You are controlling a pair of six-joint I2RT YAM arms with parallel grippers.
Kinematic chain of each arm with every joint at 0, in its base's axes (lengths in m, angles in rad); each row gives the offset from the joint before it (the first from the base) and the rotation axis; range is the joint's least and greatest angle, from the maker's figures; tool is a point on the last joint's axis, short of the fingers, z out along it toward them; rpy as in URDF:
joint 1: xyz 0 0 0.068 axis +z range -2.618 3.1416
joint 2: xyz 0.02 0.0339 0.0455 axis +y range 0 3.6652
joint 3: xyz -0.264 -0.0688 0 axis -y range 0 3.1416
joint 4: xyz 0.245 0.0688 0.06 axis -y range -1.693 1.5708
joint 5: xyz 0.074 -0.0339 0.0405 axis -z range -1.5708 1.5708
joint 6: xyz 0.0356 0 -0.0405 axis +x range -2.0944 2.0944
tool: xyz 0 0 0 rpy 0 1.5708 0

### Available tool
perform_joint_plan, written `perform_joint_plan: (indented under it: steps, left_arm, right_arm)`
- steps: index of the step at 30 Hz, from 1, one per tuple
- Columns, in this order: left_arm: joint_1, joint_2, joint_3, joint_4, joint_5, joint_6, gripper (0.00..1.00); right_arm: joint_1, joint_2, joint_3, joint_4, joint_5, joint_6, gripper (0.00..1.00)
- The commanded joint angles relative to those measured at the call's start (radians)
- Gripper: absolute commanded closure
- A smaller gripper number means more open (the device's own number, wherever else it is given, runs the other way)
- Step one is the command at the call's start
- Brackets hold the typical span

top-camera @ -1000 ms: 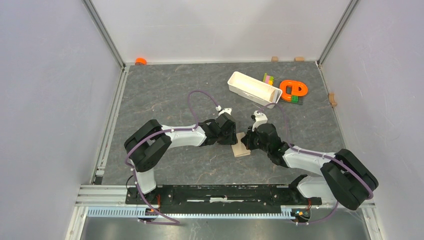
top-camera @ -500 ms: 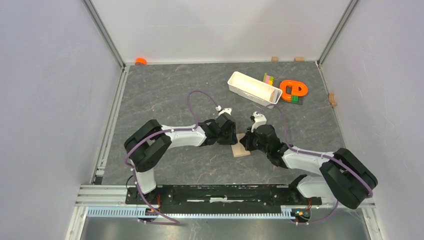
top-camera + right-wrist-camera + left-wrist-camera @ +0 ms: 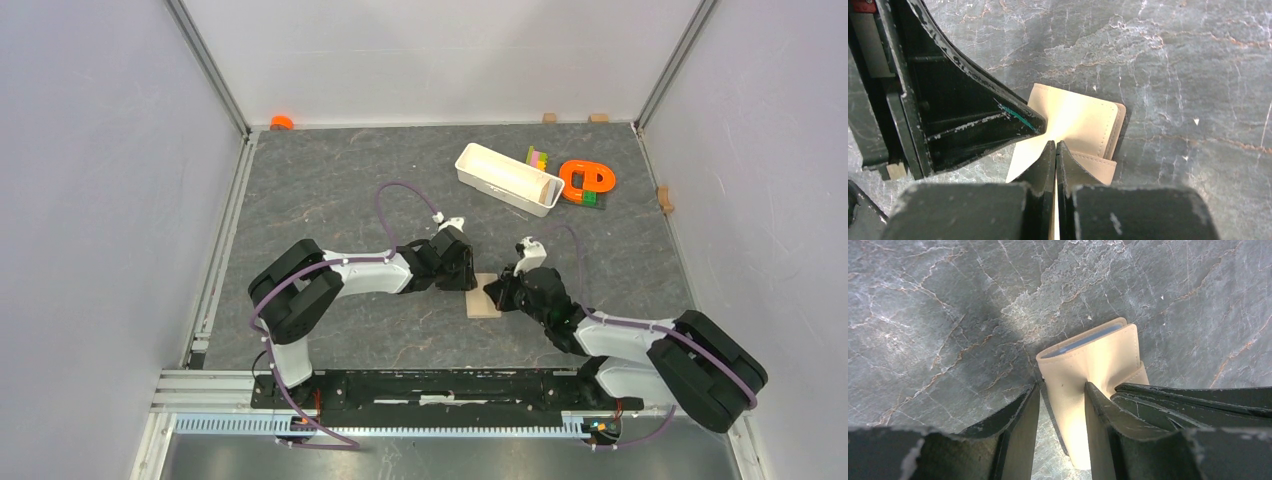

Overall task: Put the credit cards into the card holder
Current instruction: Close the card holder at the center of the board.

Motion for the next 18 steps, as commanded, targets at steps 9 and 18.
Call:
perform_joint_plan:
  steps: [9,18]
  left_arm:
    - [-0.008,0.053,-0.050,-0.085,0.010,-0.023,0.54]
    - [-0.004,0.025,-0.042,-0.092,0.021,-0.025,0.54]
  right_arm:
    - [0.098,-0.058,-0.188,-0.048,0.229,0.069,1.00]
    - [0.209,-0.023,-0.261,-0.014,0.380,0.113,1.00]
